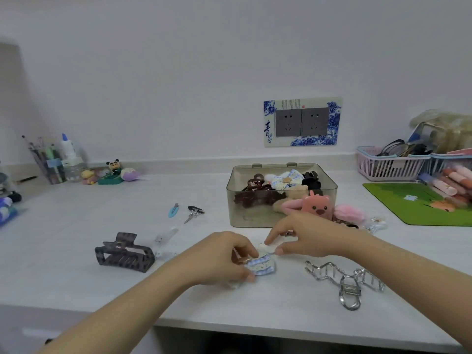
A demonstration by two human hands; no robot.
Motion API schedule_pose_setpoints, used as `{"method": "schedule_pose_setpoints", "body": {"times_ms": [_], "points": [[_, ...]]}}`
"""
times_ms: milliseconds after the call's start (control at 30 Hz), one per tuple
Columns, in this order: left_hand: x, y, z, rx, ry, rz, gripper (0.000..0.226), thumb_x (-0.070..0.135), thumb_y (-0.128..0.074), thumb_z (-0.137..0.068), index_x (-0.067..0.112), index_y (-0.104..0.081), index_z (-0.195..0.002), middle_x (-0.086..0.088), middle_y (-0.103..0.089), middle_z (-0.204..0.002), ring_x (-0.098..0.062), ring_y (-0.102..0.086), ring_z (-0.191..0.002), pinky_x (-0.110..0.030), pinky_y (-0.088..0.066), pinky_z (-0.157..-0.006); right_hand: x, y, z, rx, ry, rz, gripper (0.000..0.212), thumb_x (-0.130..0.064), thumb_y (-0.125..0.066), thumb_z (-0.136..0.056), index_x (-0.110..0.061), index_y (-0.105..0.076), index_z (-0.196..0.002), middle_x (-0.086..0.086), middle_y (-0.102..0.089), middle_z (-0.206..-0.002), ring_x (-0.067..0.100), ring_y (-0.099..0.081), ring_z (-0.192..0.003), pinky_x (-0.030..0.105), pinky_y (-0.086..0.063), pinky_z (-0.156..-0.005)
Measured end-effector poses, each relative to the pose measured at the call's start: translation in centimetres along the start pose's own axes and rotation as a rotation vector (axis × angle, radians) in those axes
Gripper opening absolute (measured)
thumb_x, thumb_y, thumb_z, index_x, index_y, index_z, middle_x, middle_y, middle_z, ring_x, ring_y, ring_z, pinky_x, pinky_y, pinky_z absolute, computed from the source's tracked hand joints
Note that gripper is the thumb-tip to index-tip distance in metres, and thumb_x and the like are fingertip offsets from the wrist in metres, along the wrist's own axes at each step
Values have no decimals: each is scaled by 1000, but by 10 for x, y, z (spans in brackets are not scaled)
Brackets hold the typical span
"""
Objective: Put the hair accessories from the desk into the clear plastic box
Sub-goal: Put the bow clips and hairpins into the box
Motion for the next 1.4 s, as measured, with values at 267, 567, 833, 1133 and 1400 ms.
{"method": "schedule_pose_setpoints", "body": {"times_ms": [267,567,833,1133,1400], "points": [[-6,4,-2,61,-23,86,28,25,-80,-67,36,-66,-88,4,-68,-98,-8,-58,-82,-24,-49,-76,6,-1,-9,141,-33,-32,13,-29,-73,-76,-23,-65,-85,-16,-52,-78,-6,-46,-73,12,-35,-61],[9,50,-14,269,-119,200,26,16,-75,-72,34,-69,-90,17,-64,-78,5,-55,-64,-12,-46,-59,24,53,4,358,-56,-85,28,-29,-69,-76,-37,-62,-102,-25,-58,-90,-4,-54,-80,6,-39,-71],[41,93,-115,395,-173,249,22,18,-72,-78,24,-70,-99,10,-66,-86,-7,-59,-72,-18,-49,-68,85,122,-3,622,-272,-50,32,-16,-66,-82,-19,-62,-114,2,-65,-115,9,-50,-89,21,-37,-80],[58,59,-219,198,-186,71,28,9,-77,-70,17,-68,-96,4,-63,-95,-12,-59,-90,-23,-48,-79,130,128,-26,538,-424,-30,28,-22,-72,-75,-18,-66,-102,-2,-56,-93,16,-54,-88,33,-47,-86],[66,65,-237,240,-196,41,20,11,-78,-72,15,-72,-91,7,-60,-85,-6,-53,-78,-17,-42,-69,139,127,-43,551,-462,211,24,-36,-68,-77,-23,-66,-98,-1,-67,-104,21,-51,-108,34,-38,-92]]}}
Point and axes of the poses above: each hand's wrist, its own z-axis away from the middle knuckle, its own y-axis out of the back of the hand, x = y × z, the point moved 8 cm from there along -z, towards the middle knuckle
